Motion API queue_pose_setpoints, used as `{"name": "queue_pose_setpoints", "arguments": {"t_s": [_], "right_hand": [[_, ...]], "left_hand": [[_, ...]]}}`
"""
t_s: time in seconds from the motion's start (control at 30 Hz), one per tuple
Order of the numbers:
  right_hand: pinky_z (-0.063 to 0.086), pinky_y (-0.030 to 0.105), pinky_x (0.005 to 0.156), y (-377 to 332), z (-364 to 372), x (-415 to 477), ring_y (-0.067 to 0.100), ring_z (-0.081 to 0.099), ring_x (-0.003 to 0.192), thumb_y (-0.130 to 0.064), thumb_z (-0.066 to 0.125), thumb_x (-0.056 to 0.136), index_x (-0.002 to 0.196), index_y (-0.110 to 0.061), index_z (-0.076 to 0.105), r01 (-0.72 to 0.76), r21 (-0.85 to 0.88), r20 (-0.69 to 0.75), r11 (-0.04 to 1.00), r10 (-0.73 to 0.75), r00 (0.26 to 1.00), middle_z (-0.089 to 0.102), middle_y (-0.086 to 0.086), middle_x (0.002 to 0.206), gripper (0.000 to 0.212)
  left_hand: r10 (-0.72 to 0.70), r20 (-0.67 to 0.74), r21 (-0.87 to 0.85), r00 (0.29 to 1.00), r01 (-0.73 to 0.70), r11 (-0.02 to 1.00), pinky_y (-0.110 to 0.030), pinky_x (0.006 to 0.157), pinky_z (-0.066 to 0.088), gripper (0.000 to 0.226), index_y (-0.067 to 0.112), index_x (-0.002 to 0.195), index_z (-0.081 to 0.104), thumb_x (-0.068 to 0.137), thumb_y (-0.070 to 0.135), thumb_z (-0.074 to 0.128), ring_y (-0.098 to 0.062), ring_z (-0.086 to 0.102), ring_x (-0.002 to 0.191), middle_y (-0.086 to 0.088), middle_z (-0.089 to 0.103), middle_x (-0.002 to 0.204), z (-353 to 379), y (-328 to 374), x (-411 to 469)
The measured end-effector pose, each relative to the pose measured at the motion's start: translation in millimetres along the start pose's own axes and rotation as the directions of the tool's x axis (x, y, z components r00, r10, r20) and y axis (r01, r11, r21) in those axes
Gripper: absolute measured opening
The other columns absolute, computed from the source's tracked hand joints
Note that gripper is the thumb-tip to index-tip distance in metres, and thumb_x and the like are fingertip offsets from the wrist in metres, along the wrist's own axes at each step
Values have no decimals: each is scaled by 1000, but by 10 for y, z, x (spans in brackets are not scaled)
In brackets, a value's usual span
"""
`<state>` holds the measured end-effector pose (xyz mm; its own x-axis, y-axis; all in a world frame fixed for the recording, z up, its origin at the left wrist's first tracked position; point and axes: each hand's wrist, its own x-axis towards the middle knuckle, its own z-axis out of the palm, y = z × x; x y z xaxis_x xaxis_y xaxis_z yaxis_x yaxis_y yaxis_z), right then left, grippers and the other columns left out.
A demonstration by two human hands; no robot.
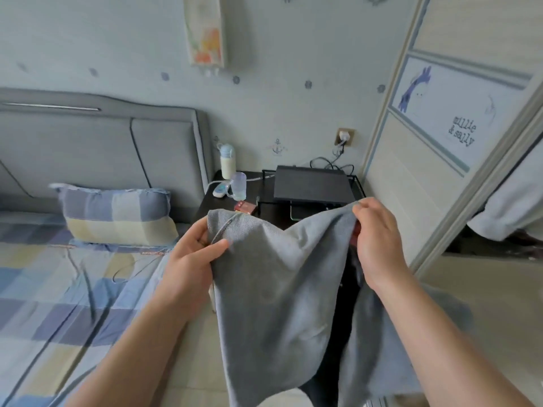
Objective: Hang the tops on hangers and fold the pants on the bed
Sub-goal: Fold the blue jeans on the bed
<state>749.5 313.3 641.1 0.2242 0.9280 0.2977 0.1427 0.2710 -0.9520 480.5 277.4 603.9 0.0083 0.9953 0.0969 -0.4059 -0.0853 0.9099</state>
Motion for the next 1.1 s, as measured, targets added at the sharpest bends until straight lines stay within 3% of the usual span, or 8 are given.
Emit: {"name": "queue_pose_setpoints", "arguments": {"t_s": [0.27,0.47,0.57,0.73,0.8,0.9,1.0,1.1], "right_hand": [[30,18,54,-1227,983,136,5,31,58,-25,48,88,68,-11,35,294,189,144,937,-323,935,33,-11,60,27],[32,16,55,-2128,2099,-143,3,33,57,-24,47,90,60,-26,40,381,345,235,857,-473,849,34,-16,57,31],[36,19,62,-2420,2747,-411,6,40,65,-26,47,90,67,-16,43,381,409,270,829,-509,818,41,-8,63,25],[34,22,62,-2684,3924,-954,8,39,65,-29,49,85,59,-27,46,247,501,345,829,-453,822,40,-9,63,27],[34,30,68,-2670,4415,-1188,12,42,70,-30,52,83,57,-27,50,108,536,414,837,-372,831,44,-6,64,26],[36,33,70,-2549,5126,-1521,14,44,73,-29,54,79,53,-25,56,-152,545,517,824,-188,835,48,-7,63,26],[40,25,53,-2302,5806,-1840,13,46,63,-18,53,91,62,-23,52,-419,511,620,750,16,785,48,-4,60,29],[45,21,47,-1975,6386,-2225,15,52,61,-12,50,97,74,-20,51,-589,376,692,716,206,692,51,1,67,24]], "left_hand": [[188,62,-23,980,-187,982,-42,97,54,65,16,147,48,86,-6,56,-39,57,125,-24,56,140,-308,1010,-91],[377,67,82,924,-382,921,-43,100,53,68,24,150,43,90,-7,55,-40,55,131,-20,57,142,-983,1970,-337],[451,60,134,890,-455,880,-40,97,54,70,27,149,44,88,-4,56,-37,57,130,-18,59,141,-1499,2423,-550],[516,-25,267,856,-491,829,-34,97,54,80,41,151,40,87,-4,62,-25,57,132,-4,57,146,-2533,2955,-1077],[528,-156,343,835,-455,821,-32,99,53,89,49,150,36,82,3,71,-16,57,132,9,56,146,-2980,3032,-1354],[437,-383,439,814,-255,861,-30,92,57,82,37,146,46,74,20,81,-12,65,120,9,67,133,-3650,2909,-1852],[216,-622,421,752,90,902,-27,78,59,52,19,115,70,67,30,86,-20,72,104,2,78,106,-4307,2462,-2419],[60,-759,366,648,349,863,-25,63,50,8,13,82,73,88,9,76,-16,68,73,5,75,71,-4850,1827,-2964]]}}
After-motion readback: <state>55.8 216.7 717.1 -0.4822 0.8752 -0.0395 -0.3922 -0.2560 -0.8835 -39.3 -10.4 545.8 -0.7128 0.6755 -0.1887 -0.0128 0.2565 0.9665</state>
